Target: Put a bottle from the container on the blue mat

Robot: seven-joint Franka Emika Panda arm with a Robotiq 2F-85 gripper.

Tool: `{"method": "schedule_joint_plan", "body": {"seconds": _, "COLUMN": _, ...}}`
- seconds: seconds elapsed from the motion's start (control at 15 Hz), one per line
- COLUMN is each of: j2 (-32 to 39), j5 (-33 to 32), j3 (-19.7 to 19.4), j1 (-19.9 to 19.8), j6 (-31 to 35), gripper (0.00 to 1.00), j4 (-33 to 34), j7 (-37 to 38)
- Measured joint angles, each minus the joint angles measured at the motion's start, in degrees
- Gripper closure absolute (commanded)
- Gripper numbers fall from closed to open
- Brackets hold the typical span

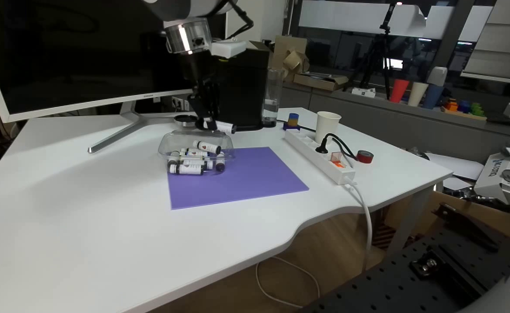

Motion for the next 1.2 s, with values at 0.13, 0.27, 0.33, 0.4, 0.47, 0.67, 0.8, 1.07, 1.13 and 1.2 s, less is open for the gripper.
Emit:
{"method": "schedule_joint_plan", "body": {"seconds": 0.13, "j2": -3.3, "j5": 1.0, "j3": -0.9, "j1": -1.4, "j6": -0.1, "gripper": 0.93, "j4": -3.4, "j7": 0.8}}
{"method": "schedule_joint_plan", "body": {"seconds": 0.27, "j2": -5.0, "j5": 1.5, "j3": -2.0, "j1": -2.8, "j6": 0.2, "gripper": 0.93, "j4": -5.9, "j7": 1.4}}
{"method": "schedule_joint_plan", "body": {"seconds": 0.33, "j2": -5.2, "j5": 1.6, "j3": -2.7, "j1": -3.5, "j6": 0.4, "gripper": 0.93, "j4": -6.7, "j7": 1.5}}
{"method": "schedule_joint_plan", "body": {"seconds": 0.4, "j2": -5.0, "j5": 1.7, "j3": -3.2, "j1": -4.1, "j6": 0.7, "gripper": 0.93, "j4": -7.3, "j7": 1.7}}
{"method": "schedule_joint_plan", "body": {"seconds": 0.47, "j2": -4.5, "j5": 2.0, "j3": -3.6, "j1": -4.7, "j6": 1.2, "gripper": 0.93, "j4": -7.6, "j7": 1.9}}
{"method": "schedule_joint_plan", "body": {"seconds": 0.67, "j2": -2.2, "j5": 4.1, "j3": -4.0, "j1": -6.1, "j6": 3.0, "gripper": 0.93, "j4": -7.8, "j7": 2.1}}
{"method": "schedule_joint_plan", "body": {"seconds": 0.8, "j2": -0.5, "j5": 5.1, "j3": -3.9, "j1": -6.1, "j6": 5.1, "gripper": 0.93, "j4": -7.8, "j7": 2.5}}
{"method": "schedule_joint_plan", "body": {"seconds": 1.07, "j2": 2.6, "j5": 6.2, "j3": -3.4, "j1": -5.8, "j6": 8.1, "gripper": 0.93, "j4": -7.1, "j7": 3.9}}
{"method": "schedule_joint_plan", "body": {"seconds": 1.13, "j2": 3.2, "j5": 6.3, "j3": -3.4, "j1": -5.8, "j6": 8.3, "gripper": 0.93, "j4": -6.9, "j7": 4.3}}
{"method": "schedule_joint_plan", "body": {"seconds": 1.2, "j2": 3.6, "j5": 6.3, "j3": -3.4, "j1": -5.8, "j6": 8.5, "gripper": 0.93, "j4": -6.6, "j7": 4.6}}
